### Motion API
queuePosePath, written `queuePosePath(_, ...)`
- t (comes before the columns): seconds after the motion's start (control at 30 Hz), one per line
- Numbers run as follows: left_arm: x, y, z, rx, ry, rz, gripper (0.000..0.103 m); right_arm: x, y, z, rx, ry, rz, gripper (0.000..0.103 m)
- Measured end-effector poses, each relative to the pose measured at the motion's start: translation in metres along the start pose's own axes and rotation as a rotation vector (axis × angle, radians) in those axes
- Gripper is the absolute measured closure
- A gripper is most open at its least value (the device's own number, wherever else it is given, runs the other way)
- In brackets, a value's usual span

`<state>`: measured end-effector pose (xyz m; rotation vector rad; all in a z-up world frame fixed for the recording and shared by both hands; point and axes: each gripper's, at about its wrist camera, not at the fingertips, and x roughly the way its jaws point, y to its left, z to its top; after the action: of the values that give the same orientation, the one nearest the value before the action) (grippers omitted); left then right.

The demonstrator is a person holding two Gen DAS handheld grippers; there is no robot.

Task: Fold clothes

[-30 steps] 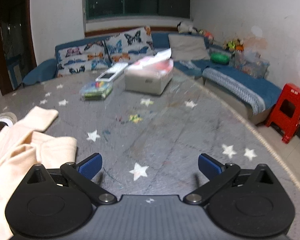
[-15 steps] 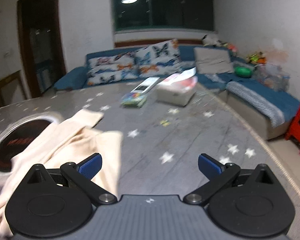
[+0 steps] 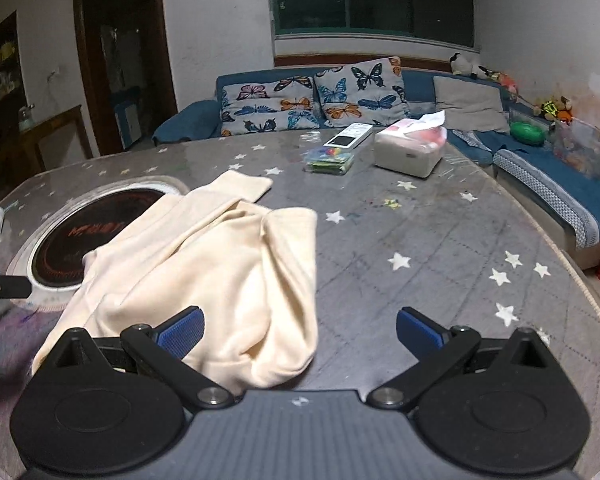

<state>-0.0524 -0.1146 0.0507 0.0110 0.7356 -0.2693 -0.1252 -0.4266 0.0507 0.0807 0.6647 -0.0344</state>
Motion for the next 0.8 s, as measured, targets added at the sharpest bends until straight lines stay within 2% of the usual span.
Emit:
queuePosePath(0.37, -0.002, -0.023, -0.002, 0.025, 0.009, -0.039, 0.000, -0.006, 0.015, -0.005, -0.013, 0.024, 0.008, 0.000)
queuePosePath(0.8, -0.014, -0.035, -0.013, 0.040, 0.035, -0.039, 0.000, -0.017, 0.032, -0.021, -0.006, 0.074, 0.022, 0.000)
